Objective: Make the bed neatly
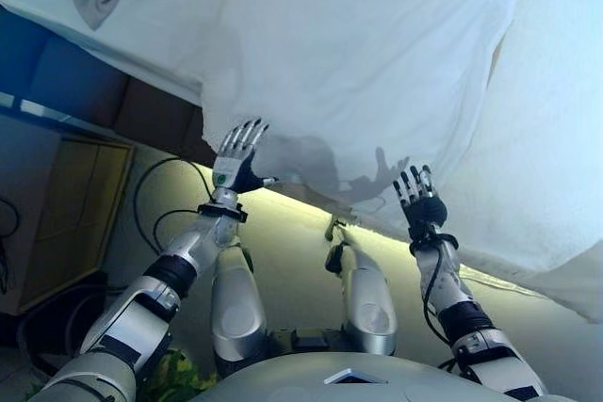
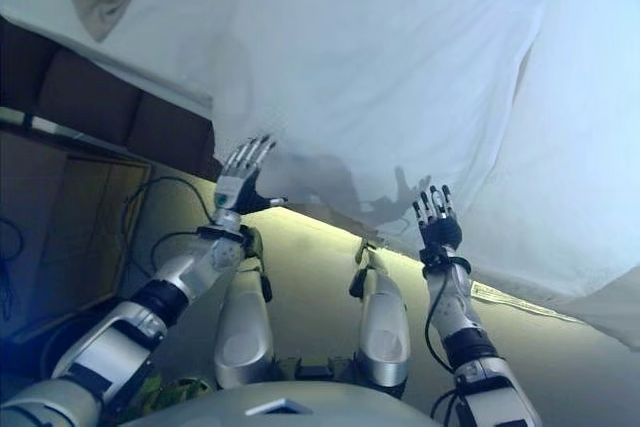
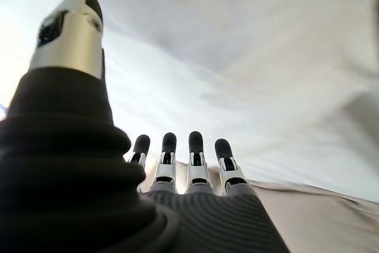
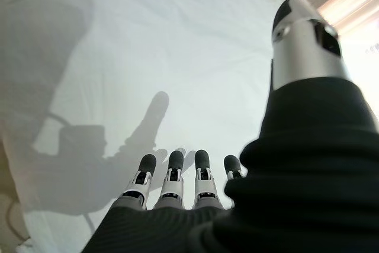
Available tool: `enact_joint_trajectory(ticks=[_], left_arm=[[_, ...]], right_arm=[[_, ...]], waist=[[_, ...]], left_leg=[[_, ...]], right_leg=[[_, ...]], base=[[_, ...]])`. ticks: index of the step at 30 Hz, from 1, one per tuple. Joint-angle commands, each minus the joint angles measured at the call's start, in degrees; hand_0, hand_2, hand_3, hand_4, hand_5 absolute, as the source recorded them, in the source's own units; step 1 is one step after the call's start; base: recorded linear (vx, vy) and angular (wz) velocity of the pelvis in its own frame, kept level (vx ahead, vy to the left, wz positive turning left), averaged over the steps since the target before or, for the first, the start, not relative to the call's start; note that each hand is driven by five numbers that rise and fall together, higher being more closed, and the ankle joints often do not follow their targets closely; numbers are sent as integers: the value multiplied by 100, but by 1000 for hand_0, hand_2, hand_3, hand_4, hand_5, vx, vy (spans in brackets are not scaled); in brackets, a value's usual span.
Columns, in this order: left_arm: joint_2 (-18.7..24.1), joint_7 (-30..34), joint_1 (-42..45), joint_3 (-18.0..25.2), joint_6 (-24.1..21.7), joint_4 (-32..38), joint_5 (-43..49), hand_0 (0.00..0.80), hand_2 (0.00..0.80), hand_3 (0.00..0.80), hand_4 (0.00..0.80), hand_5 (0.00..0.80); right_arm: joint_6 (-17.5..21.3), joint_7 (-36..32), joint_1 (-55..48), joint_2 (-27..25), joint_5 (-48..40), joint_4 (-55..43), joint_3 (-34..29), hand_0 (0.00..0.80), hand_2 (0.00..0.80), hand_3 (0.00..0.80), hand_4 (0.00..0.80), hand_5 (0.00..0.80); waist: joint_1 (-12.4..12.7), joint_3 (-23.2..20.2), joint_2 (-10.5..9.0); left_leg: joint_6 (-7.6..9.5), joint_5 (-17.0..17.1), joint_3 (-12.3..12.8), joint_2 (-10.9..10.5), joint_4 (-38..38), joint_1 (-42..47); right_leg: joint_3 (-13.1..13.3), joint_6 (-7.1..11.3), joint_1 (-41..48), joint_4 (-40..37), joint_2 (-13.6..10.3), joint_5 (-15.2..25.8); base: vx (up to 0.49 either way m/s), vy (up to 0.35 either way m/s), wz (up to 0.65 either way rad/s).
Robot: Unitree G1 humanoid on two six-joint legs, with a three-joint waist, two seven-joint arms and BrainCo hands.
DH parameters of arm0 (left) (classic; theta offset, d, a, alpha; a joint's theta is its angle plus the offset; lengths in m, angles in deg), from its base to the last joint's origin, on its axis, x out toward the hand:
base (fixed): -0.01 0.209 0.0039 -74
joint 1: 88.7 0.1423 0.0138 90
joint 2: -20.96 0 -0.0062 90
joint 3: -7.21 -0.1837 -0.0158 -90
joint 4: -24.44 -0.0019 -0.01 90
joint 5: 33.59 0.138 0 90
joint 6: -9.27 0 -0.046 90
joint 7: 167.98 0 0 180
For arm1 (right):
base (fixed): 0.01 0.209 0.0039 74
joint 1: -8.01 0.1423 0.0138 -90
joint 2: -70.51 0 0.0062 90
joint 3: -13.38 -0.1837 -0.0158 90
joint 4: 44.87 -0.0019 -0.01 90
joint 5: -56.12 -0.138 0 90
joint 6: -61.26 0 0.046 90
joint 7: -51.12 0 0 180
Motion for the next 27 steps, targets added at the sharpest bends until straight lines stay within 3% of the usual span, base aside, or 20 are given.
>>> enact_joint_trajectory(ticks=[1,10,16,27], left_arm=[[-44,-432,-320,13,251,246,336,0,0,0,0,0],[16,-597,-931,-5,601,331,518,0,0,0,0,0],[-12,-587,-1163,-22,1121,201,697,0,0,0,0,0],[17,-95,-1239,-40,1533,34,981,0,0,0,0,0]], right_arm=[[391,121,118,-182,-45,-593,-49,0,0,0,0,0],[472,225,310,-241,-32,-841,70,0,0,0,0,0],[565,223,318,-293,9,-1101,84,0,0,0,0,0],[562,-45,246,-514,209,-1507,-205,0,0,0,0,0]], waist=[[-91,-10,49],[-257,281,-56],[-405,357,-174],[-635,357,-123]], left_leg=[[154,436,-300,93,162,-651],[129,510,-250,163,409,-1166],[121,567,-225,199,526,-1605],[135,640,-179,192,635,-2185]], right_leg=[[396,807,-21,722,-614,-382],[558,813,-566,994,-567,-415],[637,814,-1011,1051,-501,-374],[828,843,-1767,1265,-536,-358]], base=[[-59,14,-8],[-35,4,-7],[-26,13,-6],[-25,43,-9]])
